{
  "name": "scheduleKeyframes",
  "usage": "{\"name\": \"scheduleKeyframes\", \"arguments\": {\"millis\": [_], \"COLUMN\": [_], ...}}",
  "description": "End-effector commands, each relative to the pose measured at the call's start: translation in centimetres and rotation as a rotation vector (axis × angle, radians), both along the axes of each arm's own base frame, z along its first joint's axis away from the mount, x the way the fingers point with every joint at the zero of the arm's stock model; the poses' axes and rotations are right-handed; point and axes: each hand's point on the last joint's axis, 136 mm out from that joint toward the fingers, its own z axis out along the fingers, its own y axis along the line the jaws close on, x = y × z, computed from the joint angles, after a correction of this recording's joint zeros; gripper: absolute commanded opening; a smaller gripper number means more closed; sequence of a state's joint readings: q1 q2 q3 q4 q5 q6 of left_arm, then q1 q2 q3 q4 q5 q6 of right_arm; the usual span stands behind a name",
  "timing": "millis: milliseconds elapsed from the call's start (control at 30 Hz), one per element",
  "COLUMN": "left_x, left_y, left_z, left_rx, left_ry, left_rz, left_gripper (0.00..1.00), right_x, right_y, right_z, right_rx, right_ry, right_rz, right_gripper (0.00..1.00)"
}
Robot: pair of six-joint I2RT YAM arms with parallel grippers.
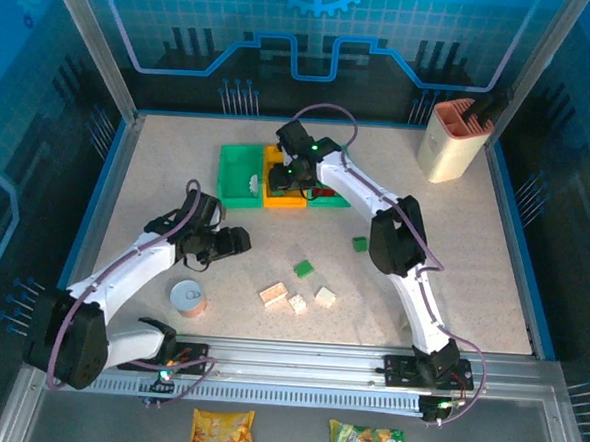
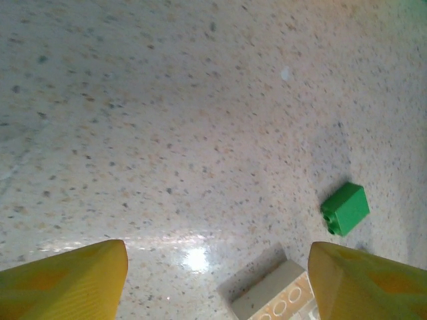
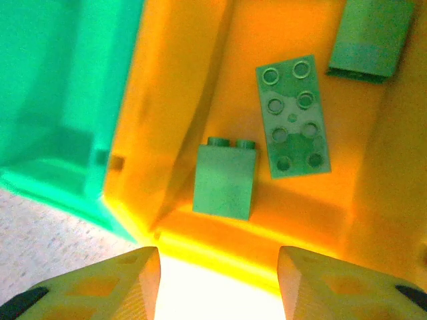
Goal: Sort the legos into containers by color
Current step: Place the lego in the container, then pick up the lego from the middle-left of the table.
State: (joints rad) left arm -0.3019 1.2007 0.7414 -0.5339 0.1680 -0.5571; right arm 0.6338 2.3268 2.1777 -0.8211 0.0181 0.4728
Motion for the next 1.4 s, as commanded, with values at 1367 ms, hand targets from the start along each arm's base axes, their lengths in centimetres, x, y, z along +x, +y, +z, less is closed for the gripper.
{"name": "scheduleKeyframes", "arguments": {"millis": [1367], "left_x": [-6.1], "left_y": [-8.1], "left_z": [-7.3], "left_rx": [0.518], "left_ry": [0.087], "left_rz": [-0.58], "left_gripper": [0.57], "right_x": [-10.5], "right_y": [-16.0], "right_z": [8.1], "right_rx": [0.025], "right_ry": [-0.105], "right_rz": [-0.189], "right_gripper": [0.5]}}
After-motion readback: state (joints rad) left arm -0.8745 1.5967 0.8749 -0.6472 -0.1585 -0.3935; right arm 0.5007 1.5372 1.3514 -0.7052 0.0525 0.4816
